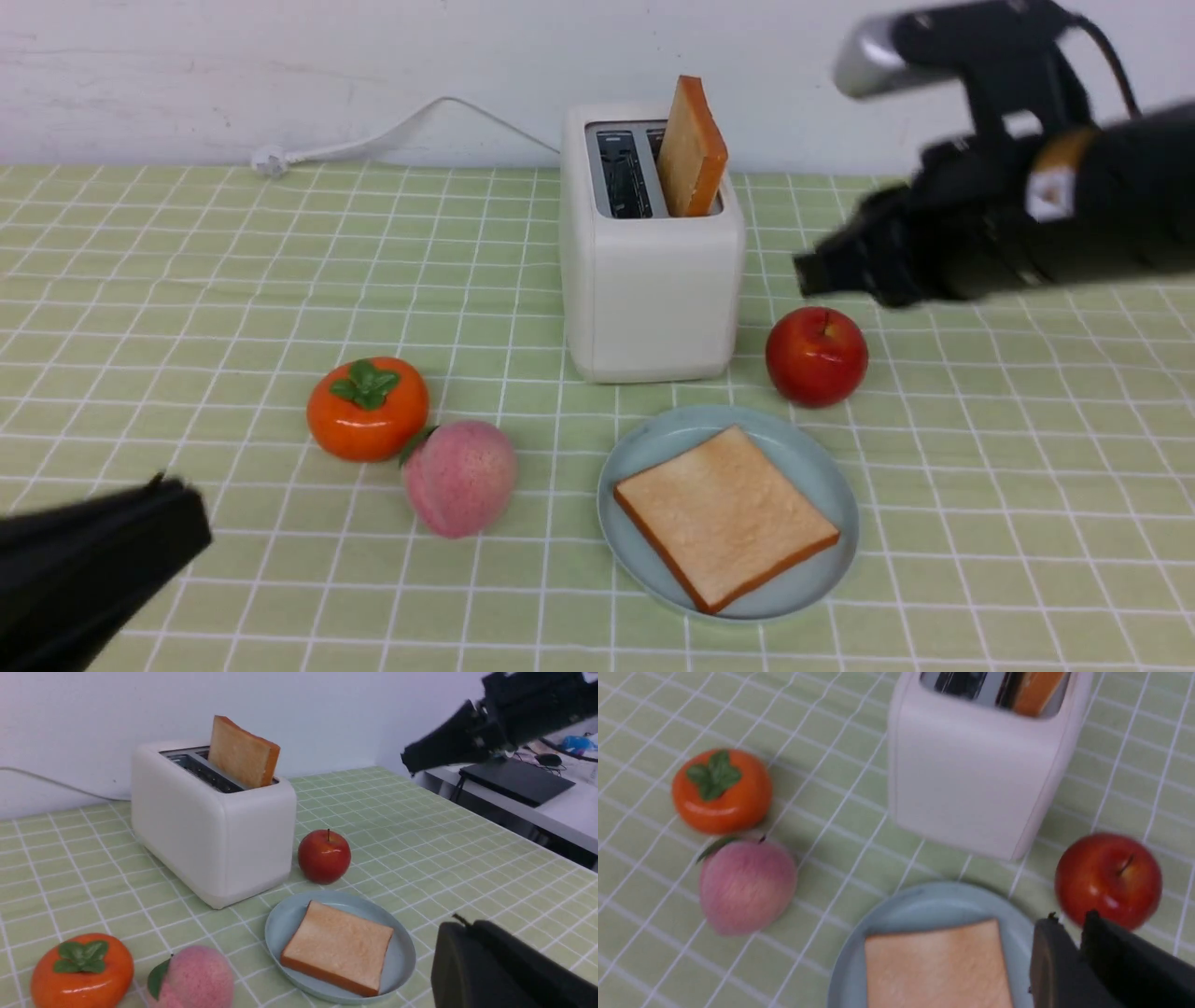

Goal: Take toasted bread from bread machine on green coffee tablecloth place on plate.

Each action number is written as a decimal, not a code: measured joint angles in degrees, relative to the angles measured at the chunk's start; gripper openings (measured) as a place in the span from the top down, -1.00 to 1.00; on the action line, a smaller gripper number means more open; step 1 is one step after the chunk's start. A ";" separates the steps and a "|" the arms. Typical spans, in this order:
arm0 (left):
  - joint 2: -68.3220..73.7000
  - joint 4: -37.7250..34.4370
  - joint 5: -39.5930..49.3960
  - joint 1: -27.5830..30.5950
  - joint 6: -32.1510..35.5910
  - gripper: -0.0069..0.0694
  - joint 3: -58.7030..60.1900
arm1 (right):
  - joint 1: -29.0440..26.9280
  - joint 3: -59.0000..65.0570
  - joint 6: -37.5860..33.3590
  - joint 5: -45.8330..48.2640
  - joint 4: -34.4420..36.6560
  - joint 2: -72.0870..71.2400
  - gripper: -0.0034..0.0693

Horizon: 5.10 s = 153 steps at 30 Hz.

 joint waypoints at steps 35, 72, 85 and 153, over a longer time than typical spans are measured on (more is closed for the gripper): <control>0.91 -0.95 -5.10 0.00 0.02 0.85 5.29 | -5.68 -34.84 1.36 -7.86 -0.84 37.29 0.54; 0.91 -4.37 -3.01 0.00 -0.03 0.85 5.35 | -5.69 -0.85 -22.34 24.31 28.66 0.77 0.56; 0.91 -4.62 -3.01 0.00 -0.03 0.85 5.35 | -15.49 -0.21 -44.80 20.22 57.79 19.14 0.56; 0.91 -5.98 -3.35 0.00 2.75 0.76 5.35 | -17.03 53.74 5.54 7.17 -2.76 -74.88 0.93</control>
